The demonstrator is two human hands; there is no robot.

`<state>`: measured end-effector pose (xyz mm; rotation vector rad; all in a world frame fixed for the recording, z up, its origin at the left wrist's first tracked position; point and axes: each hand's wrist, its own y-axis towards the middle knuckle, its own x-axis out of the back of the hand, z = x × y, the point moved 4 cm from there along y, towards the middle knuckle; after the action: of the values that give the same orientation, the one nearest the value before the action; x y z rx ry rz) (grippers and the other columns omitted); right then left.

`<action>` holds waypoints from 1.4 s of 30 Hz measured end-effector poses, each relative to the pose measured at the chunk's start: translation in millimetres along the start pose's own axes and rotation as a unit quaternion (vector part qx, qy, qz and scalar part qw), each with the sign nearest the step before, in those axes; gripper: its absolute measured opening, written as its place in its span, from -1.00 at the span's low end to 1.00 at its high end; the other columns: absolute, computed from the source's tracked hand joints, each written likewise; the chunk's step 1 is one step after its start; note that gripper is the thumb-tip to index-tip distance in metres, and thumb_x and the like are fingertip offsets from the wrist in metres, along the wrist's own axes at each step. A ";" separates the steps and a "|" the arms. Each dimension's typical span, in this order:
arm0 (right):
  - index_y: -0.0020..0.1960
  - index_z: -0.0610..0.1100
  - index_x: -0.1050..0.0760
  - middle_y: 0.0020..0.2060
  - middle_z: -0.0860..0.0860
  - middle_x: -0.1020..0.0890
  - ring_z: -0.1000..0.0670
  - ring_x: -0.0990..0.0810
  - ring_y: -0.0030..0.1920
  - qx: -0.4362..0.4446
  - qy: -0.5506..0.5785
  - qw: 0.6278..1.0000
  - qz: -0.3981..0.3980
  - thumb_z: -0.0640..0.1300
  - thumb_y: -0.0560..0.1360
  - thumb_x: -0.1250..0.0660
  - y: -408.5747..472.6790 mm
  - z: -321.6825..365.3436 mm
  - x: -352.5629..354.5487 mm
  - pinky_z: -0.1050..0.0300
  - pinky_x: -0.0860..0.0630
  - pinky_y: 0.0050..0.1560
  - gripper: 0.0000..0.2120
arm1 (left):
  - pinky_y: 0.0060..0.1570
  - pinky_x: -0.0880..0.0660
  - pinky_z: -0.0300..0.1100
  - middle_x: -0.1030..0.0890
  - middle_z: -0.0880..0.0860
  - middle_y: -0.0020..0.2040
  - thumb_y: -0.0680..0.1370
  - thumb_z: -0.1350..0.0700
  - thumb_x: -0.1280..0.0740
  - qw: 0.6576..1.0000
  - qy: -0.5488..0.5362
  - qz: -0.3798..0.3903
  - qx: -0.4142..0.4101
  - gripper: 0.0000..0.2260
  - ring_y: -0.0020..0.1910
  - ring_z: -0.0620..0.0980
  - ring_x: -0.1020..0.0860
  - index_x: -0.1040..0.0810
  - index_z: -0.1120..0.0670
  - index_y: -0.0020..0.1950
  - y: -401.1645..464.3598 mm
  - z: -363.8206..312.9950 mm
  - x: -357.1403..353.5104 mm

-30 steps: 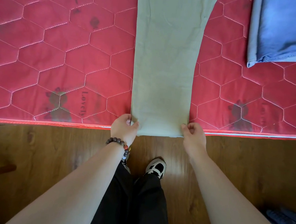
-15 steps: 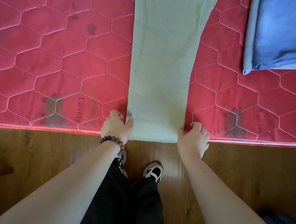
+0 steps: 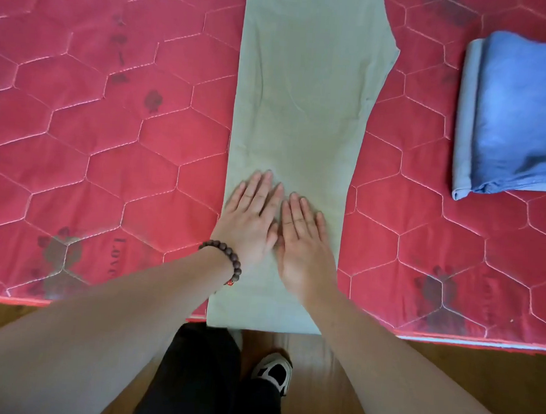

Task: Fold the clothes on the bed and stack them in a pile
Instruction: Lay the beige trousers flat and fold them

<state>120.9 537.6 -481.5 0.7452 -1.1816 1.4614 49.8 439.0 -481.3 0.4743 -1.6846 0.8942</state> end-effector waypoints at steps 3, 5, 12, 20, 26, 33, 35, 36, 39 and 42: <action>0.55 -0.19 -0.05 0.55 -0.03 -0.02 0.00 0.14 0.53 -0.009 0.020 0.999 -0.045 -0.07 0.67 -0.07 43.2 -5.8 15.4 0.01 0.20 0.54 -0.49 | 0.52 0.21 0.03 0.21 0.09 0.59 0.57 -0.04 0.18 0.999 -0.009 -0.034 0.019 -0.42 0.56 0.11 0.25 0.15 0.03 0.59 46.8 7.9 12.9; 0.54 -0.21 -0.13 0.54 -0.06 -0.13 -0.01 0.04 0.54 -0.020 0.021 0.997 -0.067 -0.09 0.66 -0.09 74.8 -13.8 26.6 -0.02 0.12 0.55 -0.52 | 0.52 0.23 0.03 0.20 0.03 0.60 0.59 -0.04 0.20 0.998 -0.020 -0.053 0.037 -0.45 0.55 0.11 0.26 0.14 -0.02 0.59 78.4 17.9 22.2; 0.56 0.12 0.17 0.56 0.00 0.15 -0.07 0.15 0.57 -0.024 -0.113 0.993 -0.031 0.24 0.58 0.25 179.0 -63.8 63.3 -0.12 0.19 0.53 -0.42 | 0.52 0.25 0.01 0.22 0.13 0.59 0.60 -0.16 0.16 0.992 -0.039 -0.090 0.074 -0.46 0.55 0.11 0.28 0.15 -0.11 0.58 171.0 63.0 50.7; 0.58 -0.18 0.14 0.57 -0.14 0.14 -0.12 0.21 0.56 -0.190 -0.152 0.969 -0.047 0.05 0.65 0.10 257.1 -117.1 131.4 -0.14 0.29 0.50 -0.42 | 0.52 0.22 0.04 0.26 0.20 0.57 0.57 -0.24 0.19 0.992 -0.021 -0.079 0.100 -0.39 0.54 0.12 0.30 0.21 -0.08 0.58 253.9 115.9 85.2; 0.58 -0.03 0.07 0.51 0.16 0.17 0.06 0.26 0.53 0.084 -0.025 0.996 0.019 -0.03 0.66 0.02 289.4 -63.5 105.8 0.01 0.31 0.51 -0.48 | 0.52 0.16 0.10 0.30 0.18 0.56 0.61 -0.10 0.16 0.987 -0.045 -0.105 0.114 -0.48 0.54 0.14 0.32 0.18 -0.13 0.58 305.2 132.1 99.7; 0.49 0.31 0.34 0.53 0.21 0.28 -0.02 0.34 0.54 -0.042 -0.089 0.995 -0.010 0.27 0.57 0.32 385.9 -90.7 125.4 -0.24 0.36 0.46 -0.50 | 0.52 0.00 0.11 0.15 0.14 0.60 0.57 -0.01 0.04 0.980 -0.068 -0.149 0.113 -0.45 0.57 0.09 0.21 -0.03 -0.05 0.59 306.3 137.4 94.4; 0.48 0.33 0.34 0.55 0.16 0.25 -0.07 0.32 0.54 -0.037 -0.106 0.993 -0.022 0.33 0.54 0.33 408.0 -90.3 131.3 -0.32 0.34 0.44 -0.47 | 0.51 -0.04 0.14 0.11 0.14 0.60 0.57 -0.02 0.01 0.979 -0.074 -0.147 0.116 -0.45 0.57 0.10 0.16 -0.09 -0.02 0.59 307.2 137.8 94.0; 0.49 0.34 0.32 0.55 0.15 0.23 -0.10 0.29 0.55 -0.030 -0.113 0.993 -0.030 0.35 0.54 0.31 417.2 -89.9 134.2 -0.35 0.33 0.44 -0.46 | 0.50 -0.05 0.15 0.09 0.13 0.60 0.58 -0.04 -0.01 0.979 -0.078 -0.144 0.118 -0.45 0.57 0.10 0.14 -0.10 0.00 0.58 307.6 138.1 94.2; 0.48 0.35 0.31 0.56 0.12 0.21 -0.12 0.27 0.55 -0.002 -0.121 0.992 -0.046 0.36 0.55 0.28 442.5 -89.3 141.2 -0.39 0.31 0.42 -0.47 | 0.49 -0.06 0.16 0.07 0.12 0.60 0.58 -0.11 -0.04 0.982 -0.078 -0.126 0.121 -0.42 0.58 0.11 0.11 -0.08 0.03 0.59 307.6 137.5 96.2; 0.46 0.35 0.35 0.55 0.15 0.26 -0.08 0.30 0.55 0.028 -0.115 0.992 -0.044 0.33 0.56 0.31 472.2 -92.5 153.6 -0.36 0.30 0.44 -0.50 | 0.48 -0.09 0.17 0.07 0.14 0.60 0.56 -0.13 -0.04 0.984 -0.068 -0.104 0.124 -0.39 0.57 0.12 0.10 -0.06 0.03 0.59 308.1 137.8 99.5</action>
<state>-356.1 702.7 -500.8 1.0133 -1.2682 1.3659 -286.1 542.2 -498.6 0.8826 -1.6161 0.9376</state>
